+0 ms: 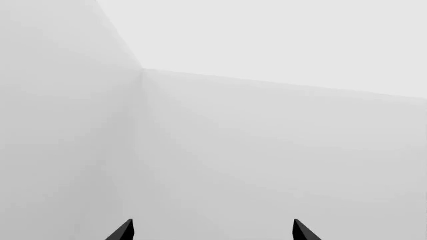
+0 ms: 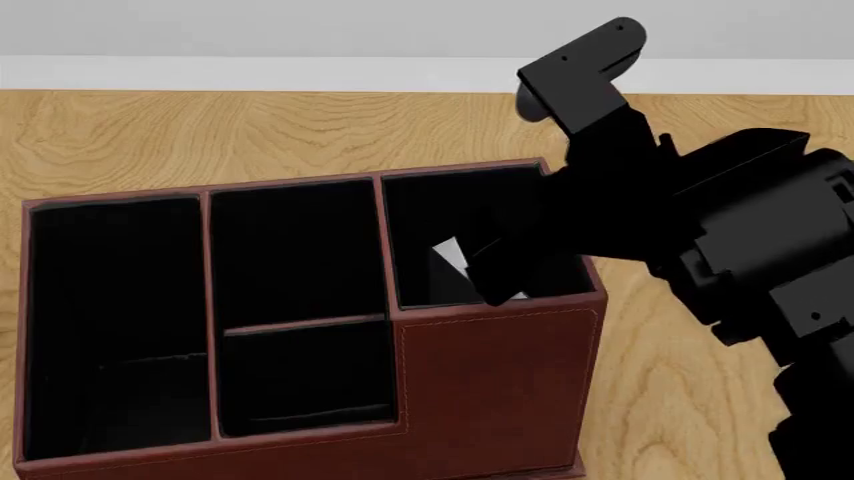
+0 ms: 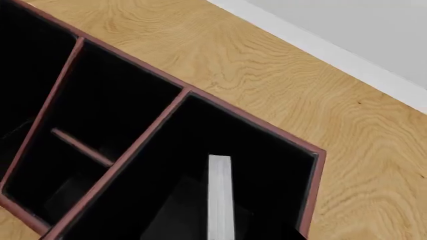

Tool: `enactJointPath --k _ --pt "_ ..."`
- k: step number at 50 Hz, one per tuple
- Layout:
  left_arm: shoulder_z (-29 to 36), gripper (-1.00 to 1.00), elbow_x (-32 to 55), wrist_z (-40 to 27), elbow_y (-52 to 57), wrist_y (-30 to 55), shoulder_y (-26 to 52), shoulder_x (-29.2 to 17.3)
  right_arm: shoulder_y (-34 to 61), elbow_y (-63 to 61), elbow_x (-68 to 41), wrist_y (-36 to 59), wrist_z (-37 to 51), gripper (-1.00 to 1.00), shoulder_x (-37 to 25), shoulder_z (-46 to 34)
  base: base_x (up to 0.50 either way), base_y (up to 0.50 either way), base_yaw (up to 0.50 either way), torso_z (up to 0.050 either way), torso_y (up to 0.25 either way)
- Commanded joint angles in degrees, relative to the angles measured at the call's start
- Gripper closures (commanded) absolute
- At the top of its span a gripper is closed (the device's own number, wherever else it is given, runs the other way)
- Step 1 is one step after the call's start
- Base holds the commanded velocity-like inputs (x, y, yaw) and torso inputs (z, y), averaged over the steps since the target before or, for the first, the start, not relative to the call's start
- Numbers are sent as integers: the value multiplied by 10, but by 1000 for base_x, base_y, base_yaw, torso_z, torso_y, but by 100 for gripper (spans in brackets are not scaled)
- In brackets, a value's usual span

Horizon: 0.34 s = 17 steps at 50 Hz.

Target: Pick up the book and place it in the right compartment of the caddy.

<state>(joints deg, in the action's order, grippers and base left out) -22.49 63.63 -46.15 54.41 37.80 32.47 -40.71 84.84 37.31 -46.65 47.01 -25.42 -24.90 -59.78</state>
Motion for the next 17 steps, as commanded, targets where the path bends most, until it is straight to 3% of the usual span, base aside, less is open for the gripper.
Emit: enactJointPath --k 1,17 --pt "9 -100 -6 1 -1 -4 2 3 -14 -110 -42 42 52 -100 -53 32 0 0 0 0 0" --pt "29 -100 -27 10 -9 -10 -1 13 -57 -262 -119 73 150 -100 -143 103 0 0 0 0 0"
